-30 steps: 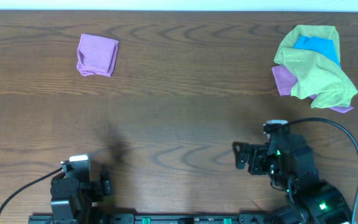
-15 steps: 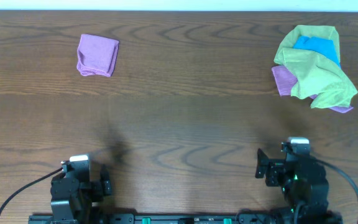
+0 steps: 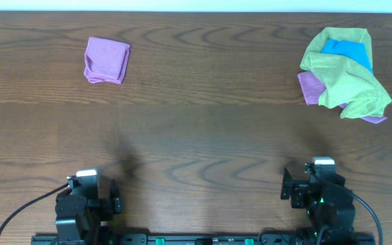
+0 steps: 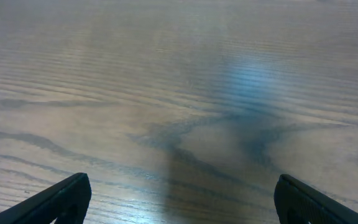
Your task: Fold the cloth
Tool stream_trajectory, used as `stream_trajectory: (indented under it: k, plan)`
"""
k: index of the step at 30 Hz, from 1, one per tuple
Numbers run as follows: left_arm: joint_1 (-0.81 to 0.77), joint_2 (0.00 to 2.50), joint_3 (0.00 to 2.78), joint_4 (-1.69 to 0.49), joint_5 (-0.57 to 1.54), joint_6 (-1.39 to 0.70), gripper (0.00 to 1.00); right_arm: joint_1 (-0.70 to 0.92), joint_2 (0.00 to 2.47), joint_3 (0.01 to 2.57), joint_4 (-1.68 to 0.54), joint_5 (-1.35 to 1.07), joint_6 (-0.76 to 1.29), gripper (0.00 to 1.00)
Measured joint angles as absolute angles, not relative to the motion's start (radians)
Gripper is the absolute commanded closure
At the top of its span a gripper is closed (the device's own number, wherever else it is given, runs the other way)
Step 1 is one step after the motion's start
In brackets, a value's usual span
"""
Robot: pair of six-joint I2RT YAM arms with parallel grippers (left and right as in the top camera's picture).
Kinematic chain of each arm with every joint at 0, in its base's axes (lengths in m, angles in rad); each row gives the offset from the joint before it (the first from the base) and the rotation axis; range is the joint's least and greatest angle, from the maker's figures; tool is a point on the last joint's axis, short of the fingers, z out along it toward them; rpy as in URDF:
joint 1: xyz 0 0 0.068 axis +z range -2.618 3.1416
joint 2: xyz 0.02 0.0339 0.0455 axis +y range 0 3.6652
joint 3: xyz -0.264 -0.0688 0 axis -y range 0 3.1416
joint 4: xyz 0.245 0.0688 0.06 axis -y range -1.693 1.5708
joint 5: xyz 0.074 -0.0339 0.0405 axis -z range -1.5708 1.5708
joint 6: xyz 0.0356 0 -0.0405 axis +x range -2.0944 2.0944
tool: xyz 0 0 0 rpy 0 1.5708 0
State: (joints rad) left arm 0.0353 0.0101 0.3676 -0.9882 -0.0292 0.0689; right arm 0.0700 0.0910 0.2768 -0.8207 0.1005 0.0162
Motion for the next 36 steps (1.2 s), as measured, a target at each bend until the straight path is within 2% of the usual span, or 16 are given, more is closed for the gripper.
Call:
stream_trajectory:
  k: [11, 36]
  plan:
    - [0.035, 0.010, 0.368, -0.988, -0.029, 0.069, 0.05, -0.025, 0.052, 0.271, -0.868, 0.101, 0.010, 0.01]
    - [0.035, 0.010, 0.368, -0.989, -0.029, 0.069, 0.05, -0.027, 0.028, 0.231, -0.874, 0.036, 0.009, 0.01]
